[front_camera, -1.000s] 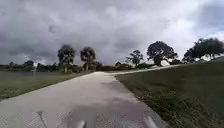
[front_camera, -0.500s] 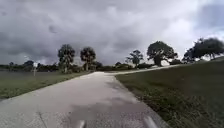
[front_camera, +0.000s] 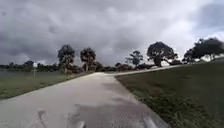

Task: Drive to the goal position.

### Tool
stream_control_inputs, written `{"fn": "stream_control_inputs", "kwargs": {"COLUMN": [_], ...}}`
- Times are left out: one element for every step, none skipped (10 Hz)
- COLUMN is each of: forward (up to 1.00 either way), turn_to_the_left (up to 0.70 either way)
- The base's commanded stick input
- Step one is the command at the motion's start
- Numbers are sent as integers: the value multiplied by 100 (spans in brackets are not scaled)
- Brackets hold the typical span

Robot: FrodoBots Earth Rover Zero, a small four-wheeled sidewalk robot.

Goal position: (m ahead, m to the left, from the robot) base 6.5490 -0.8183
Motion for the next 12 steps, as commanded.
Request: {"fn": "stream_control_inputs", "kwargs": {"forward": [70,70,70,70,70,70,70,70,70,70,70,70], "turn_to_the_left": [0,0,0,0,0,0,0,0,0,0,0,0]}}
